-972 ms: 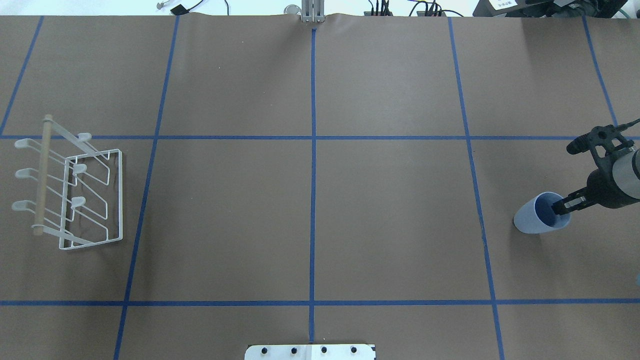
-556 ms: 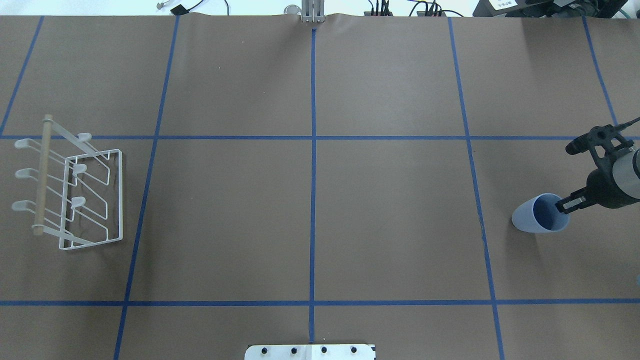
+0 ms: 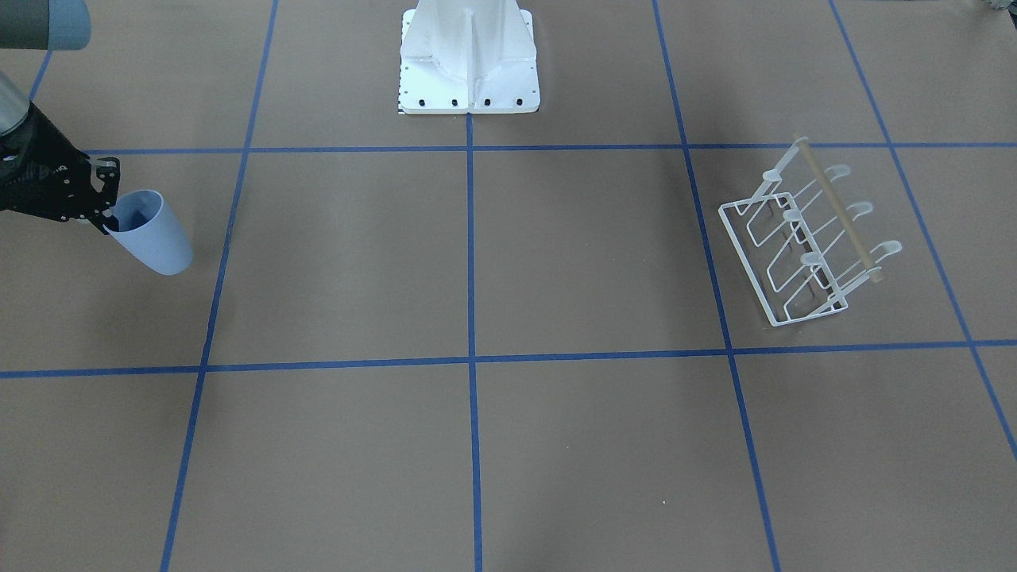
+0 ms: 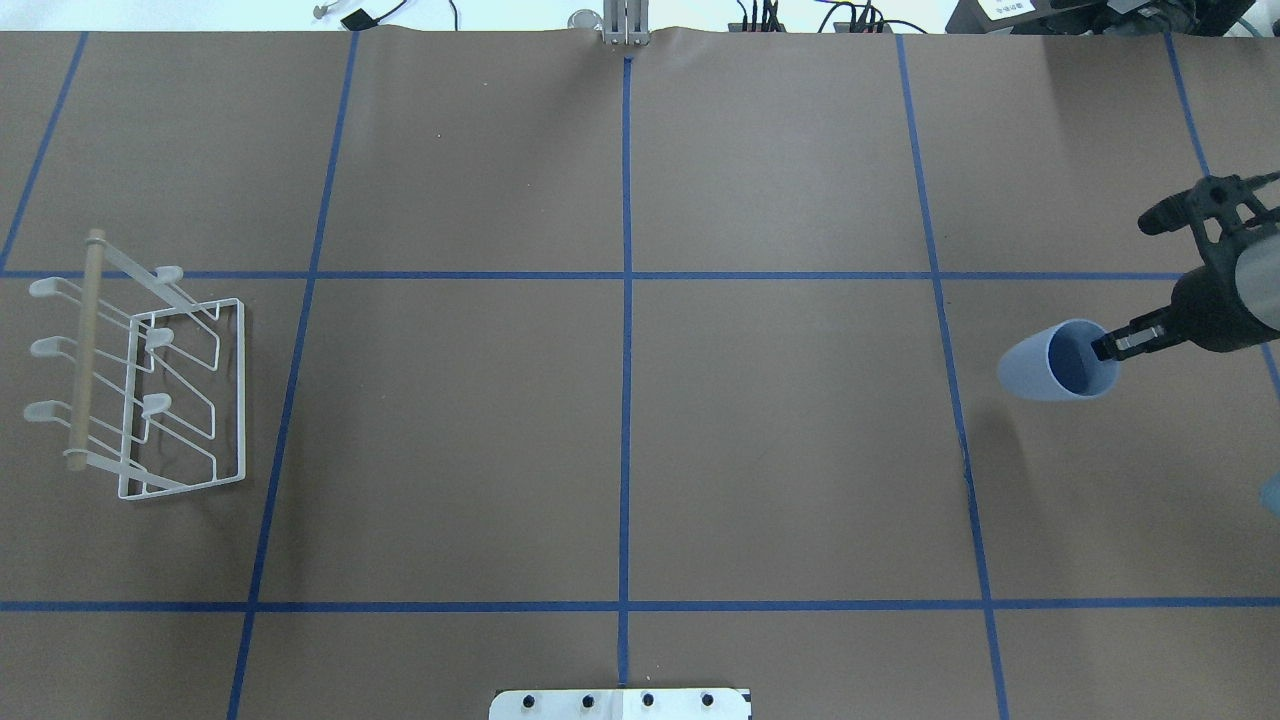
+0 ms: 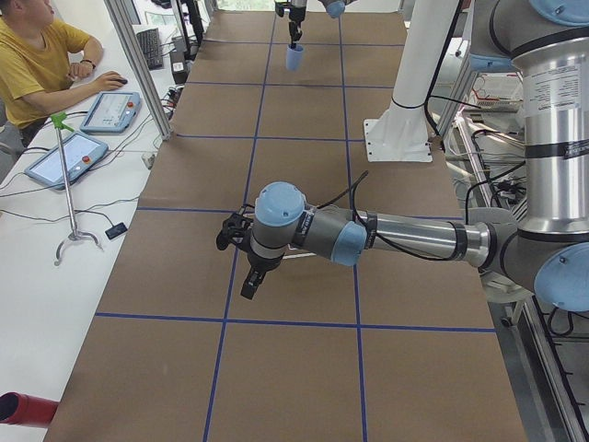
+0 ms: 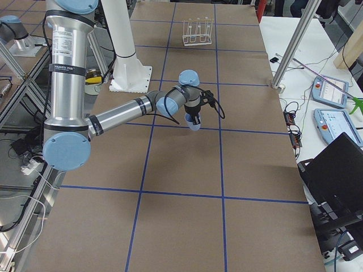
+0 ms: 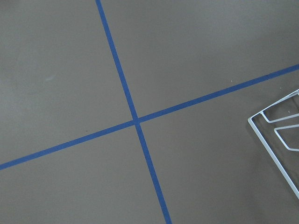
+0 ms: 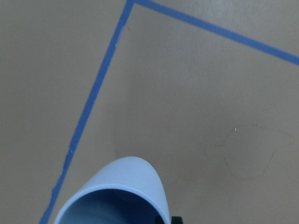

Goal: Hang cup on cup holder
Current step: 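Lift the cup with the right gripper toward center while the left arm moves in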

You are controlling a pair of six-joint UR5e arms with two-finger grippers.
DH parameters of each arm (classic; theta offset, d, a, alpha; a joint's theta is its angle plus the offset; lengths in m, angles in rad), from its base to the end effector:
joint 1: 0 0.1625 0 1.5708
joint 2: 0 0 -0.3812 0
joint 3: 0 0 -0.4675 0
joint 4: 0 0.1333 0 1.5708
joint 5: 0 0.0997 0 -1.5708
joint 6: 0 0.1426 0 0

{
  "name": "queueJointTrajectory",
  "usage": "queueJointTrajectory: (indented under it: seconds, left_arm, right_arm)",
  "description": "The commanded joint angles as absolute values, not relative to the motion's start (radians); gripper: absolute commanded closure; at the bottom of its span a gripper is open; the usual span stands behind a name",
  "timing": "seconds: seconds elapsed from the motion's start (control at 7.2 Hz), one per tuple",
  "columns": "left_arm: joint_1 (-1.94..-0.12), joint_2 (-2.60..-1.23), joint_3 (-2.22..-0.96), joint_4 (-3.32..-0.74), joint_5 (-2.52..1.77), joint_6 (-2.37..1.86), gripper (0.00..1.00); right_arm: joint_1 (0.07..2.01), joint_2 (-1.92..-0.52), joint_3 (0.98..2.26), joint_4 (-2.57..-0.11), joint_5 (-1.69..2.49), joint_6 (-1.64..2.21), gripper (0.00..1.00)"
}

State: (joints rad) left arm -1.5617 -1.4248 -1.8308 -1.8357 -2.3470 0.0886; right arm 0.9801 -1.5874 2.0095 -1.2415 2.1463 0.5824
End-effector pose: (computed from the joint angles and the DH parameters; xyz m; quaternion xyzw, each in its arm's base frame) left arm -0.0285 -0.5396 0.5441 0.1889 0.3644 0.1156 0.9045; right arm -0.2738 -0.5083 0.3715 0.1469 -0.4146 -0.1078 0.8916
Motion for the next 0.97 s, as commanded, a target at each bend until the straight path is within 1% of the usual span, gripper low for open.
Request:
queueJointTrajectory:
  seconds: [0.0, 0.14, 0.42, 0.56, 0.69, 0.83]
  left_arm:
    - [-1.559, -1.428, -1.829, -2.004, -2.349, 0.054, 0.02]
    - [-1.527, -1.478, -1.839, -2.055, -2.353, -0.028, 0.02]
    - [-1.49, -1.54, -1.838, -2.168, -2.494, -0.27, 0.02]
    - [-1.453, -1.549, -1.838, -2.291, -2.506, -0.443, 0.02]
    - [-1.387, -1.598, -1.838, -2.401, -2.505, -0.677, 0.02]
    - [-1.326, -1.656, -1.838, -2.505, -2.505, -0.886, 0.02]
  right_arm:
    - [0.986, -1.464, 1.981, -1.136, 2.146, 0.809, 1.0]
    - [0.985, -1.444, 1.948, -0.977, 2.148, 0.924, 1.0]
    - [0.956, -1.44, 1.895, -0.638, 2.149, 1.134, 1.0]
    - [0.933, -1.44, 1.86, -0.468, 2.148, 1.222, 1.0]
    - [0.913, -1.439, 1.842, -0.334, 2.14, 1.294, 1.0]
    - [0.887, -1.436, 1.841, -0.254, 2.135, 1.334, 1.0]
